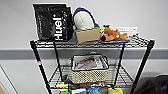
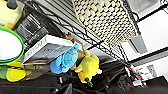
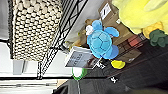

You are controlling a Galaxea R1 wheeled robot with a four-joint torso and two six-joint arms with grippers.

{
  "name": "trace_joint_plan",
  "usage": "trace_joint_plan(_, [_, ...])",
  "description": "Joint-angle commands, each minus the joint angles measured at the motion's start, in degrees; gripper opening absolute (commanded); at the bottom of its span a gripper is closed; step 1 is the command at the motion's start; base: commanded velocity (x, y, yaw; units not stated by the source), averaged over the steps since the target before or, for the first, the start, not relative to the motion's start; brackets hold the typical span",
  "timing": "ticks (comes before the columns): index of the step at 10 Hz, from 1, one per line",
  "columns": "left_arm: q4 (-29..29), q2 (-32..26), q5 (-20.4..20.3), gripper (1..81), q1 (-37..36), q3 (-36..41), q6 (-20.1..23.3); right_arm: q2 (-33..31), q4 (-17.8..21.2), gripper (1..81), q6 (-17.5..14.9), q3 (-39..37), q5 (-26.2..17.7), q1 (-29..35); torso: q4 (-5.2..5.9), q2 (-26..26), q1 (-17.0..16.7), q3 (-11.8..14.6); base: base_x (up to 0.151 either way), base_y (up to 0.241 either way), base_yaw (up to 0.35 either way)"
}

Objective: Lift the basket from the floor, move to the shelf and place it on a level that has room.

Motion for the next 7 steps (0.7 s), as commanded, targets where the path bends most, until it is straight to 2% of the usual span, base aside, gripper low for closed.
trace_joint_plan(1, [12.2,1.9,-14.7,81.1,14.5,-4.6,0.4,2.6,-5.5,81.1,-0.8,-2.6,1.3,-5.9,0.00,0.0,0.0,0.0,0.000,0.000,0.000])
trace_joint_plan(4, [14.4,9.4,-16.4,81.1,22.7,-14.9,0.4,8.0,-9.1,81.1,-0.8,-9.2,1.3,-12.8,0.00,0.0,-0.1,0.1,0.000,0.000,0.000])
trace_joint_plan(7, [14.6,15.8,-16.4,81.1,25.8,-22.5,0.4,13.8,-11.7,81.1,-0.8,-17.1,1.3,-17.5,0.00,-0.1,-0.1,0.1,0.000,0.000,0.000])
